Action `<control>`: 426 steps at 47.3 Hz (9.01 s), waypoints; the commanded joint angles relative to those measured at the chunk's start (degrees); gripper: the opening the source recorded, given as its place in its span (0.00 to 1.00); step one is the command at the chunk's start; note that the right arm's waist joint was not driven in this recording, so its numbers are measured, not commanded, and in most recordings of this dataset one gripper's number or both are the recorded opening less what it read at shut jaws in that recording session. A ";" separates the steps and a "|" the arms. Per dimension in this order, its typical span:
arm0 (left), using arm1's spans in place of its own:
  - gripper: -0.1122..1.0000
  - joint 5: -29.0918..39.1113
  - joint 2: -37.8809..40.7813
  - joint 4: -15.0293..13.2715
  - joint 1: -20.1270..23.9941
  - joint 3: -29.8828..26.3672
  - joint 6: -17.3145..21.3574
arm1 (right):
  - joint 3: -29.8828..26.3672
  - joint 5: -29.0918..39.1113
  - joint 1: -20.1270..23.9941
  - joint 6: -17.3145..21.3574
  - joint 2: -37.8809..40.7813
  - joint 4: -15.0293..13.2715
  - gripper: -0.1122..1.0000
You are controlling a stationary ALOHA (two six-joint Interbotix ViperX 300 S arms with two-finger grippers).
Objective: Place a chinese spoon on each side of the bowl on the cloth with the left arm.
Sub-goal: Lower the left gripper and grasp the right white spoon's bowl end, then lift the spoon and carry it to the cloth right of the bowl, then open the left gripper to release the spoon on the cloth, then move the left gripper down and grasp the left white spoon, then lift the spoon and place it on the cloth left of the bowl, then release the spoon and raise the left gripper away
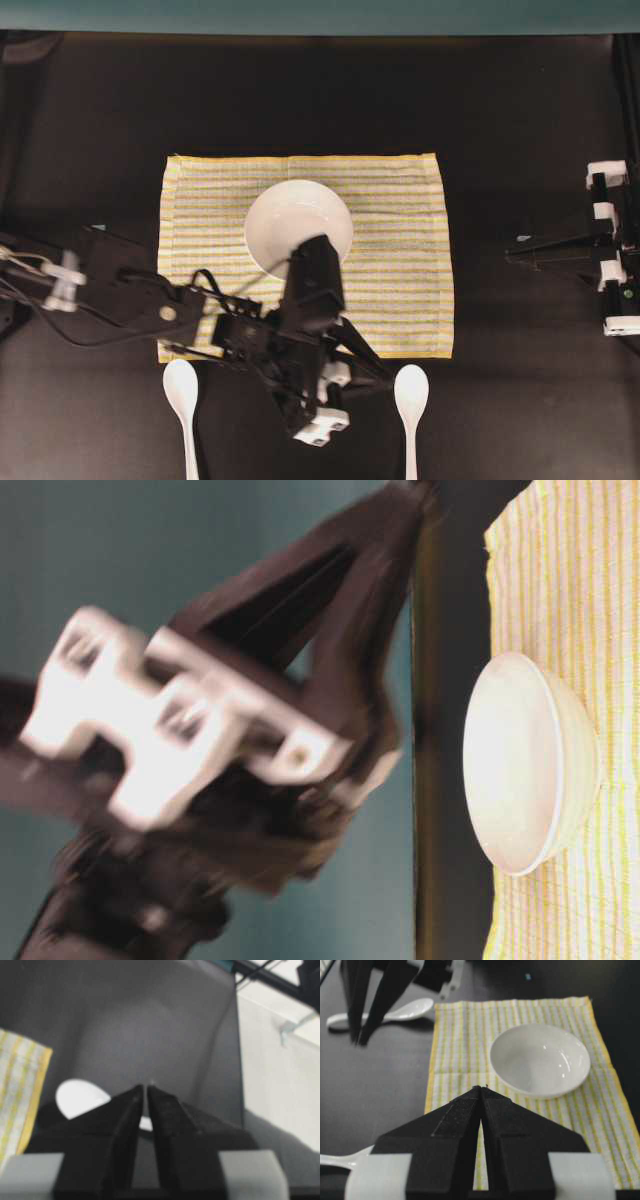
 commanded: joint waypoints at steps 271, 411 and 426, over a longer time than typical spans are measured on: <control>0.87 10.99 -26.98 0.44 -0.44 34.63 6.50 | 4.48 -5.45 0.00 1.76 -1.05 0.62 0.11; 0.13 26.89 -20.48 0.44 31.20 24.43 35.68 | 4.92 -4.48 0.00 4.22 -0.97 0.62 0.11; 0.13 21.01 -20.48 0.44 31.20 25.66 35.86 | 5.19 -4.48 0.00 4.22 -1.05 0.62 0.11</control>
